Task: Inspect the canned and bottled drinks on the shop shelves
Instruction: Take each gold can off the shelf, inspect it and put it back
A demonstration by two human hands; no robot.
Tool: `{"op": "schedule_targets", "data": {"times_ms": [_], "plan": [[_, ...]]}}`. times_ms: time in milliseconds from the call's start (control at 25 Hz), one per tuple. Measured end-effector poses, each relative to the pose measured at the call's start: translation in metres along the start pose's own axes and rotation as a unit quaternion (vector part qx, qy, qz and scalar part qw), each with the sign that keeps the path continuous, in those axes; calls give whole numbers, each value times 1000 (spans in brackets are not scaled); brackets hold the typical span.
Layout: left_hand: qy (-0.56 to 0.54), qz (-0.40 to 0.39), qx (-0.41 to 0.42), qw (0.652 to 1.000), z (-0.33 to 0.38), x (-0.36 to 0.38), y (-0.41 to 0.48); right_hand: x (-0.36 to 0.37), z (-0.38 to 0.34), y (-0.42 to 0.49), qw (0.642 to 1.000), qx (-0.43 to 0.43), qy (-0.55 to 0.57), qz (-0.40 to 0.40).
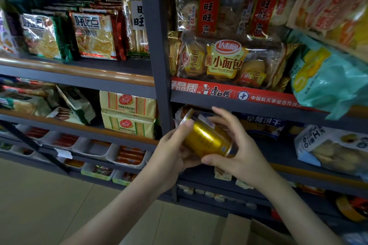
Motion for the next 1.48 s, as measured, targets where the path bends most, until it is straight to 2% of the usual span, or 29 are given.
{"op": "schedule_targets", "data": {"times_ms": [160,320,400,440,480,520,600,640,680,760,920,1000,1160,1320,1400,1480], "plan": [[-88,-41,-40,995,7,17,0,-7,-7,-4,999,-22,5,34],[33,-93,-51,994,35,32,2,-34,-38,0,991,-74,6,112],[110,-94,42,989,68,30,3,-58,-62,2,987,-96,-20,126],[160,-100,120,975,88,33,-2,-69,-75,3,986,-104,-37,128],[240,-125,218,938,109,42,-11,-78,-87,3,983,-114,-52,131],[345,-152,317,870,124,54,-22,-85,-98,4,982,-124,-59,130],[516,-136,447,718,142,77,-34,-94,-114,10,982,-136,-60,119],[553,-121,466,680,149,86,-33,-98,-119,14,982,-138,-62,115],[566,-111,472,667,156,94,-29,-103,-123,19,982,-137,-68,114],[555,-99,482,671,171,108,-23,-116,-135,29,981,-134,-82,115],[476,-102,472,735,196,127,-13,-142,-168,42,974,-147,-109,135],[456,-114,482,740,206,139,-13,-156,-183,46,970,-147,-133,142],[442,-105,544,706,234,166,-23,-180,-233,52,945,-172,-257,110],[426,-71,614,661,269,194,-41,-211,-289,58,928,-236,-250,145],[461,-15,653,601,285,202,-43,-228,-308,66,921,-244,-259,155],[511,85,681,518,299,198,-38,-247,-317,72,915,-244,-274,169]]}}
Point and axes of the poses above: each hand's wrist, its own y-axis towards the middle knuckle, its own x-axis out of the palm, z = x × y, the point moved 8 cm from there along y, towards the middle knuckle, and after that the axes turned 2 degrees about z, right-handed, at the moved point
